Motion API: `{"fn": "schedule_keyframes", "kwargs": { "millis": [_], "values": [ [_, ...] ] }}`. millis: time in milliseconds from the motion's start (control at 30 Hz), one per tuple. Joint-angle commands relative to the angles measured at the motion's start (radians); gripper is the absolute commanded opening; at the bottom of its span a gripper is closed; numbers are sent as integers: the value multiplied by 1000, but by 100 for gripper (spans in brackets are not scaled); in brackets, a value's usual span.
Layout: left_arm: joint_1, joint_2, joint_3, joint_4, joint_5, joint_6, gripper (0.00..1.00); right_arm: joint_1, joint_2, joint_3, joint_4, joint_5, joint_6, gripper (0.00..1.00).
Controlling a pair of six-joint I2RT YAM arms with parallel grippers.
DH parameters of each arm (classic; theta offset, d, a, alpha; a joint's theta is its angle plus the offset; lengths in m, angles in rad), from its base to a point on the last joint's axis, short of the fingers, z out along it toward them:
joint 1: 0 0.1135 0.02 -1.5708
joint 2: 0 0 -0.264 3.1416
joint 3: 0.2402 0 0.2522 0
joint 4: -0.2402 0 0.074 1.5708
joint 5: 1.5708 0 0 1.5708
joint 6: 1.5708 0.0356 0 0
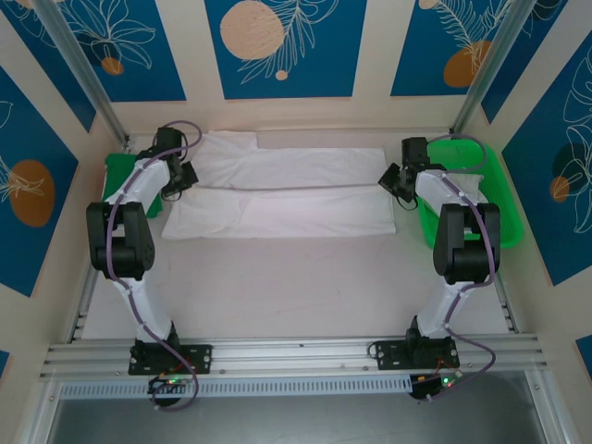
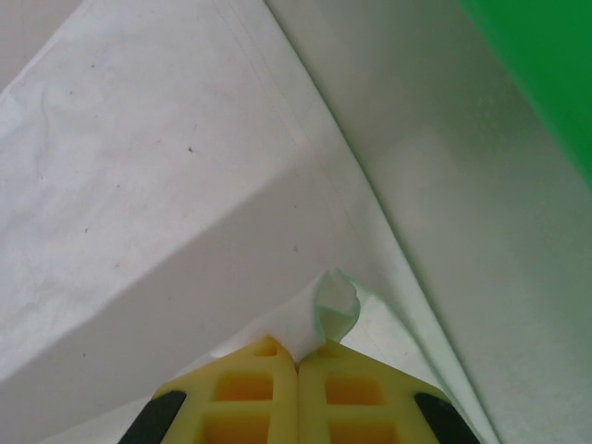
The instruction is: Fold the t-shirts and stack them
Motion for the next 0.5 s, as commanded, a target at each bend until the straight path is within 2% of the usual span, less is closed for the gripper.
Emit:
{"fn": "schedule_keyframes", "kwargs": {
  "millis": [0,467],
  "values": [
    [25,-1,-28,3,-33,4,0,-9,27,36,-18,-10,-23,0],
    [27,17,-23,36,17,-25,1,2,21,54,-46,28,-25,2]
  ]
}}
